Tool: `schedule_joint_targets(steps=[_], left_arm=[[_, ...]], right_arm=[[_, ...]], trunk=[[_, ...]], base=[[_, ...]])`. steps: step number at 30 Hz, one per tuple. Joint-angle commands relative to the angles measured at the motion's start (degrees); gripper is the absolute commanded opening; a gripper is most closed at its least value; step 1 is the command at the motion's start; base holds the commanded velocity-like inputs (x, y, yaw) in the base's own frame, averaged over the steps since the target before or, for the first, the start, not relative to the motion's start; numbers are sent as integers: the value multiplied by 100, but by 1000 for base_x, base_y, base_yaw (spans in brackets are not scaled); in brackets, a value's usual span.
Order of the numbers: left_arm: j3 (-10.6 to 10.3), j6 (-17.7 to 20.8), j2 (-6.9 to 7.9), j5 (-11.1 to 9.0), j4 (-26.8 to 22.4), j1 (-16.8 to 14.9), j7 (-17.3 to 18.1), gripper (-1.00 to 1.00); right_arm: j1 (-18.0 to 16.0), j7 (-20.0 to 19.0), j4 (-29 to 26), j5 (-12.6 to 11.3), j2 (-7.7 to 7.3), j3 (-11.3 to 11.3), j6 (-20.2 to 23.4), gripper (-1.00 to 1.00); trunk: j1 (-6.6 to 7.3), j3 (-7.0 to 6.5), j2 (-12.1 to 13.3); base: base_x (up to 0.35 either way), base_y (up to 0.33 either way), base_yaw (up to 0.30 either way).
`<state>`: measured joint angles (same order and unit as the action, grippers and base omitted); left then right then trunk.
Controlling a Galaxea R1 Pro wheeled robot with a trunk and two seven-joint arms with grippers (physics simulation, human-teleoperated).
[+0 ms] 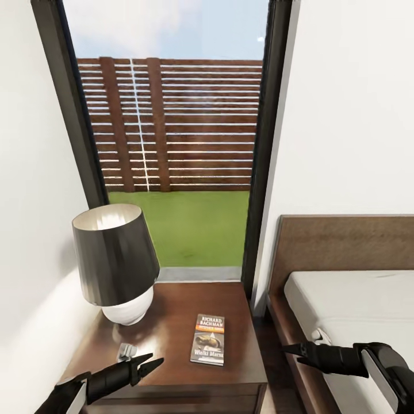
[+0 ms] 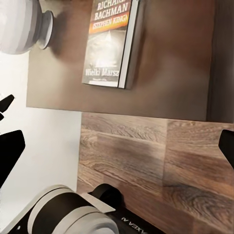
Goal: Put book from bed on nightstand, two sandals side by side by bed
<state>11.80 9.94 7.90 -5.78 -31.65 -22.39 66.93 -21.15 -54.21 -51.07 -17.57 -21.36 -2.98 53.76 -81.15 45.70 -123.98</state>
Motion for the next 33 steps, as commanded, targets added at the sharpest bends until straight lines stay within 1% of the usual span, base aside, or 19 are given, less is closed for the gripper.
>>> schedule_joint_targets(steps=[1, 8, 11, 12, 14, 15, 18, 19, 20, 21, 22, 23, 25, 26, 27, 28, 29, 30, 33], left_arm=[[7, 60, 0, -19, 1, -3, 22, 100], [-4, 57, -8, -7, 1, -3, -7, 100], [-16, 54, -16, 1, 1, -3, -23, 100], [-32, 50, -19, 3, 1, -3, -29, 100], [-135, 44, -21, 2, 11, 5, -48, 100], [-168, 42, -20, 2, 19, 9, -51, 100], [-317, 13, -7, -5, 235, 24, -74, 100], [-330, 3, -5, -4, 305, 26, -83, 100], [-348, -27, -1, -2, 461, 28, -130, 100], [-363, -79, 3, 15, 613, 30, -229, 100], [-372, -153, 7, 57, 749, 31, -373, 100], [-376, -195, 8, 89, 810, 31, -454, 100], [-383, -374, 4, 277, 1056, 32, -775, 100], [-386, -421, 2, 337, 1130, 32, -855, 100], [-387, -519, -5, 463, 1290, 32, -1008, 100], [-388, -684, -14, 642, 1546, 32, -1233, 100], [-389, -856, -16, 783, 1787, 32, -1455, 100], [-389, -955, -13, 842, 1931, 32, -1590, 100], [-389, -1078, -7, 904, 2200, 32, -1830, 100]], right_arm=[[-3, -20, 0, 12, 0, -4, 21, 100], [8, -11, 29, 47, 12, -1, -38, 100], [51, -7, 145, 116, 23, 1, -301, 100], [103, -9, 259, 184, 29, 4, -520, 100], [185, -10, 595, 384, 46, 6, -1037, 100], [197, -10, 697, 447, 50, 7, -1169, 100], [231, 4, 1466, 959, 62, 20, -1909, 100], [233, 10, 1610, 1061, 65, 25, -2025, 100], [237, 23, 1903, 1272, 87, 32, -2254, 100], [239, 33, 2190, 1493, 161, 37, -2473, 100], [241, 39, 2449, 1720, 285, 38, -2678, 100], [241, 41, 2557, 1829, 354, 37, -2772, 100], [242, 49, 2849, 2201, 600, 34, -3103, 100], [243, 51, 2895, 2277, 645, 32, -3171, 100], [243, 54, 2975, 2409, 718, 30, -3300, 100], [243, 56, 3137, 2548, 802, 28, -3494, 100], [243, 58, 3403, 2623, 866, 29, -3692, 100], [243, 58, 3617, 2658, 893, 31, -3805, 100], [243, 61, 3999, 2697, 923, 37, -3948, 100]], trunk=[[24, -13, 39], [177, -138, 320], [243, -192, 440], [265, -210, 480], [309, -246, 560], [331, -264, 600], [397, -318, 721], [419, -336, 761], [441, -354, 801], [463, -372, 841], [485, -390, 881], [507, -408, 921], [551, -443, 1002], [573, -461, 1042], [595, -479, 1082], [617, -497, 1122], [639, -515, 1162], [661, -533, 1202], [726, -587, 1322]], base=[[0, 0, 0], [0, 0, 0], [0, 0, 0], [0, 0, 0], [0, 0, 0], [0, 0, 0], [0, 0, 0], [0, 0, 0], [0, 0, 0], [0, 0, 0], [0, 0, 0], [0, 0, 0], [0, 0, 0], [0, 0, 0], [0, 0, 0], [0, 0, 0], [0, 0, 0], [0, 0, 0], [0, 0, 0]])
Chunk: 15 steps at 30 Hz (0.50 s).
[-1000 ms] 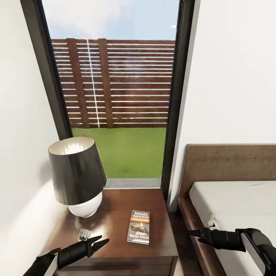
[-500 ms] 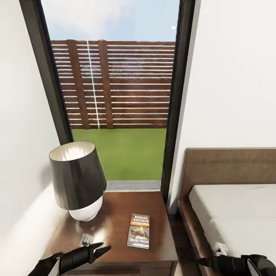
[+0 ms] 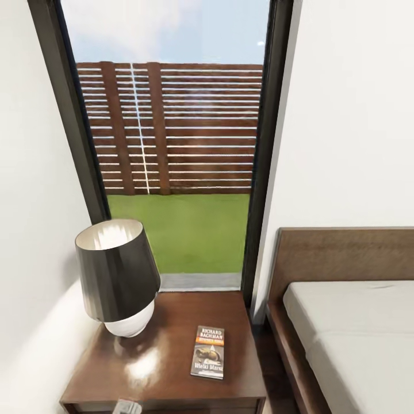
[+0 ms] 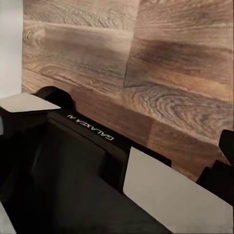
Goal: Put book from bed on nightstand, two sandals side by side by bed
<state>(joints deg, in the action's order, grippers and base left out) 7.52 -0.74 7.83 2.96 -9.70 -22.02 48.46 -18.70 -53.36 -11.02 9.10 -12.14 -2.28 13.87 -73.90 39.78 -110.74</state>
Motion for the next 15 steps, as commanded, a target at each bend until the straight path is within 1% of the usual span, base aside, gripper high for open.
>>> schedule_joint_targets(steps=[1, 2, 3, 5, 6, 7, 9, 11, 12, 13, 14, 15], left_arm=[[40, -43, -1, 46, 144, -4, -107, 100], [38, -54, -1, 51, 216, -2, -182, 100], [35, -78, -6, 59, 362, 0, -375, 100], [34, -104, -10, 65, 506, 2, -619, 100], [33, -135, -16, 68, 632, 3, -913, 100], [32, -150, -19, 69, 679, 3, -1070, 100], [31, -193, -49, 66, 789, 17, -1687, 100], [31, -212, -106, 65, 834, 60, -2180, 100], [31, -216, -126, 65, 845, 100, -2372, 100], [31, -218, -133, 65, 849, 122, -2459, 100], [31, -220, -145, 65, 855, 165, -2628, 100], [31, -221, -150, 65, 857, 184, -2711, 100]], right_arm=[[-2, -13, 121, 40, 11, -31, 4, 100], [-2, 3, 170, 42, 16, -30, -9, 100], [-2, 70, 239, 42, 30, -34, -27, 100], [-2, 181, 286, 38, 63, -37, -39, 100], [-2, 337, 317, 36, 112, -40, -47, 100], [-2, 429, 330, 35, 138, -41, -49, 100], [-2, 902, 403, 27, 233, -46, -56, 100], [0, 1444, 664, 19, 327, -46, -58, 100], [0, 1672, 824, 11, 365, -45, -59, 100], [0, 1763, 890, 8, 378, -47, -59, 100], [-1, 1897, 989, 3, 398, -47, -60, 100], [-1, 1945, 1024, 2, 406, -47, -60, 100]], trunk=[[23, -13, 39], [45, -31, 79], [67, -49, 119], [111, -85, 199], [133, -103, 239], [155, -121, 279], [199, -157, 360], [243, -193, 440], [265, -211, 480], [287, -229, 520], [309, -247, 560], [331, -265, 600]], base=[[0, 0, 0], [0, 0, 0], [0, 0, 0], [0, 0, 0], [0, 0, 0], [0, 0, 0], [0, 0, 0], [0, 0, 0], [0, 0, 0], [0, 0, 0], [0, 0, 0], [0, 0, 0]])
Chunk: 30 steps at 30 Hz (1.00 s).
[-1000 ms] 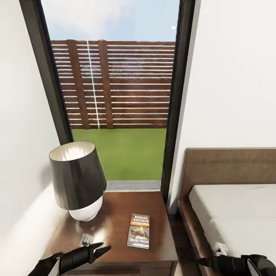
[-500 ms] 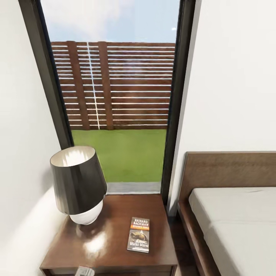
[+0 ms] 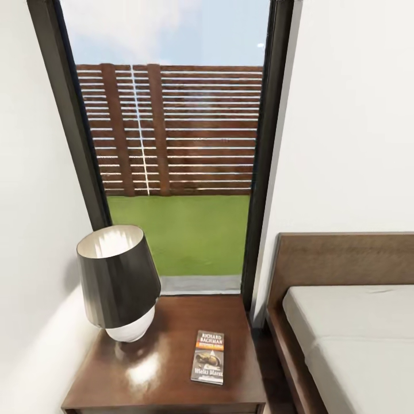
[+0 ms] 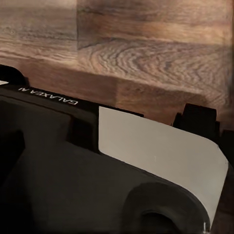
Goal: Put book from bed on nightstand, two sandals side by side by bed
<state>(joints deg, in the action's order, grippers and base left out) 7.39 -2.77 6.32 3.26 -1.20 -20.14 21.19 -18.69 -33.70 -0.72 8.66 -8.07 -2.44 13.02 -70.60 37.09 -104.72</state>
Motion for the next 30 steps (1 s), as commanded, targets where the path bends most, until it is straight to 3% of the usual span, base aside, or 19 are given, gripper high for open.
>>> schedule_joint_targets(steps=[1, 9, 24, 30], left_arm=[[43, -18, -5, 34, 9, 27, -137, 100], [43, -22, -16, 39, 14, 86, -543, 100], [45, -22, -17, 38, 14, 98, -573, 100], [65, -12, -19, 27, 14, 98, -582, 100]], right_arm=[[-2, 49, 42, 44, 12, -30, 25, 100], [-2, 166, 126, 48, 33, -29, 25, 100], [-3, 177, 163, 31, 34, -42, 25, 100], [-3, 175, 179, 54, 34, -46, 25, 100]], trunk=[[23, -13, 39], [199, -157, 360], [529, -426, 961], [529, -426, 961]], base=[[0, 0, 0], [0, 0, 0], [0, 0, 0], [0, 0, 0]])
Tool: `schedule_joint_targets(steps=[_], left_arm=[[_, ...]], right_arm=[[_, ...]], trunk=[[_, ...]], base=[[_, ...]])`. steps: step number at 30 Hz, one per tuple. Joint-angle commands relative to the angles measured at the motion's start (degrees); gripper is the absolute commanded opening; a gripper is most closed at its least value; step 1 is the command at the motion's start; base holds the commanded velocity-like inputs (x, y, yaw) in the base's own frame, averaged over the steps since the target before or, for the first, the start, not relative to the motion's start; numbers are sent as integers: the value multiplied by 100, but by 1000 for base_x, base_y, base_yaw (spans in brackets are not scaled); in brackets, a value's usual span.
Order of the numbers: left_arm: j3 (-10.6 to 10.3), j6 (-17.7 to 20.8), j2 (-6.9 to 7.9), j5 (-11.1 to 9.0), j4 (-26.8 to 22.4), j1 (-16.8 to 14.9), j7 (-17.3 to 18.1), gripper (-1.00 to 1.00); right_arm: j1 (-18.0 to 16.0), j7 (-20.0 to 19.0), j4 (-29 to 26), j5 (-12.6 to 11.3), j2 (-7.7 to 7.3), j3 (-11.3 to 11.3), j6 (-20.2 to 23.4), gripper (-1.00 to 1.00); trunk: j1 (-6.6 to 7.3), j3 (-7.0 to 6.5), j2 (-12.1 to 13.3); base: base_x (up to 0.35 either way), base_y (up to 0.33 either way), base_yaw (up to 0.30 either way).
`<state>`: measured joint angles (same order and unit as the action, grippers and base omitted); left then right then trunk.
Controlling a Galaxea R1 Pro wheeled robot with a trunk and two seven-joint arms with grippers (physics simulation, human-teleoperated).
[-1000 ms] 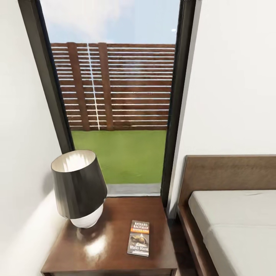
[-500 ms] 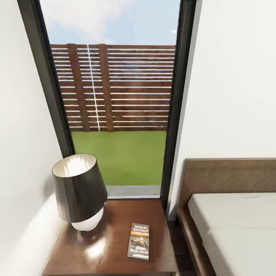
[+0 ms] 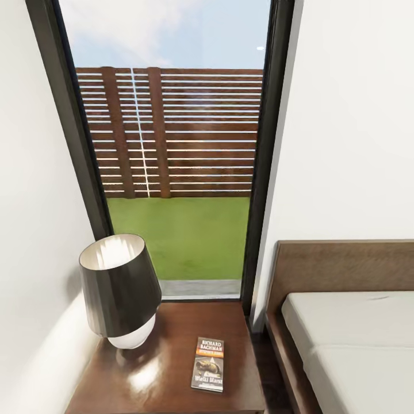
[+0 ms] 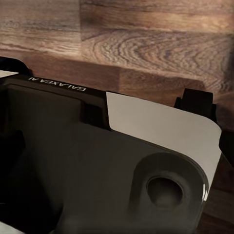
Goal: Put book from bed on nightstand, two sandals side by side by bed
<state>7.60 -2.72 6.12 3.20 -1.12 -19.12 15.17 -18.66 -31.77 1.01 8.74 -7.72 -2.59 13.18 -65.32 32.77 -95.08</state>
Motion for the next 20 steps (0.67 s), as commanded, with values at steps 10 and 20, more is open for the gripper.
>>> schedule_joint_targets(steps=[10, 20], left_arm=[[41, -26, -116, 44, 4, -4, 21, 100], [41, -27, -154, 45, 3, -4, 21, 100]], right_arm=[[-6, -21, 33, 54, -2, -31, 9, 100], [-6, -22, 37, 51, -2, -31, 9, 100]], trunk=[[1, 6, -3], [1, 6, -3]], base=[[0, 0, 0], [0, 0, 0]])
